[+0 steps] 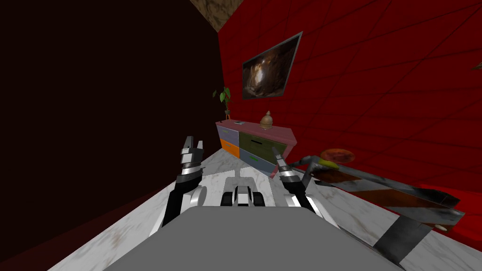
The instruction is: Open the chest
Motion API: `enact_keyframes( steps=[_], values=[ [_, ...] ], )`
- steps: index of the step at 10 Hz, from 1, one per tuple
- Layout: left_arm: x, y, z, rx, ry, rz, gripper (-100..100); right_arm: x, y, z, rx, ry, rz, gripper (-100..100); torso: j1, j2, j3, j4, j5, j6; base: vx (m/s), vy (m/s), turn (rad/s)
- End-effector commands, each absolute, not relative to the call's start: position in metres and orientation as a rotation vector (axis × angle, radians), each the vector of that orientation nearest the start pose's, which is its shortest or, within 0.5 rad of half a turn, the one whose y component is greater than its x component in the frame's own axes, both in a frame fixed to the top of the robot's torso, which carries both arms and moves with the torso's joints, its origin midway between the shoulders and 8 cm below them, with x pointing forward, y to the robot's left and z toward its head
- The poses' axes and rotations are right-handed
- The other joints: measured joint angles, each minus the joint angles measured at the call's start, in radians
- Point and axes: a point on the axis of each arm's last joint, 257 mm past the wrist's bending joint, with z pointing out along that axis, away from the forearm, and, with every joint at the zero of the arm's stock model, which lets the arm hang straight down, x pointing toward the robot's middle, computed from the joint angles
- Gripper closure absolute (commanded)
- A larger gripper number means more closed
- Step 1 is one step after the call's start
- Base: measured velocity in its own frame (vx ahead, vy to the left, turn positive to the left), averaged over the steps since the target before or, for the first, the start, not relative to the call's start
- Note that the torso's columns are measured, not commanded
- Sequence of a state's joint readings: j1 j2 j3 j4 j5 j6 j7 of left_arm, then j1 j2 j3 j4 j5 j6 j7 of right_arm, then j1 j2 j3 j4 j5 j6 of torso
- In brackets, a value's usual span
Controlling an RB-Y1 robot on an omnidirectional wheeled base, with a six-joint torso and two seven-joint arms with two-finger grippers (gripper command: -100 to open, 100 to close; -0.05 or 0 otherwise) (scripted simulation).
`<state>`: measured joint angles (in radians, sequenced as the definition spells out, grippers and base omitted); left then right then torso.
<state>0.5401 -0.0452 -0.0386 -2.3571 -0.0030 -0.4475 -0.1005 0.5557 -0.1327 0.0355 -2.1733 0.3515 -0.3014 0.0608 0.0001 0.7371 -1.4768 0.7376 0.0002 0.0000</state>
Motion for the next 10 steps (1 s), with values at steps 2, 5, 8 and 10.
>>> enact_keyframes(
  steps=[2,5,8,10],
  values=[
    [0.336,0.275,0.036,-0.664,0.609,-1.226,0,0.389,-0.257,-0.125,0.513,1.262,0.760,-100,-0.001,0.002,0.001,0.001,0.000,0.000,0.079,0.041,0.016],
    [0.336,0.275,0.036,-0.664,0.609,-1.226,0,0.390,-0.259,-0.137,0.473,1.315,0.670,-100,0.000,0.001,0.001,0.000,0.000,0.000,0.070,0.041,0.018],
    [0.336,0.275,0.036,-0.664,0.609,-1.226,0,0.391,-0.269,-0.160,0.428,1.398,0.523,-100,-0.001,0.001,0.001,0.000,0.000,0.000,0.083,0.034,0.023],
    [0.336,0.275,0.036,-0.664,0.609,-1.226,0,0.391,-0.274,-0.173,0.396,1.441,0.438,-100,0.000,0.002,0.001,0.001,0.000,0.000,0.076,0.046,0.019]
  ],
)
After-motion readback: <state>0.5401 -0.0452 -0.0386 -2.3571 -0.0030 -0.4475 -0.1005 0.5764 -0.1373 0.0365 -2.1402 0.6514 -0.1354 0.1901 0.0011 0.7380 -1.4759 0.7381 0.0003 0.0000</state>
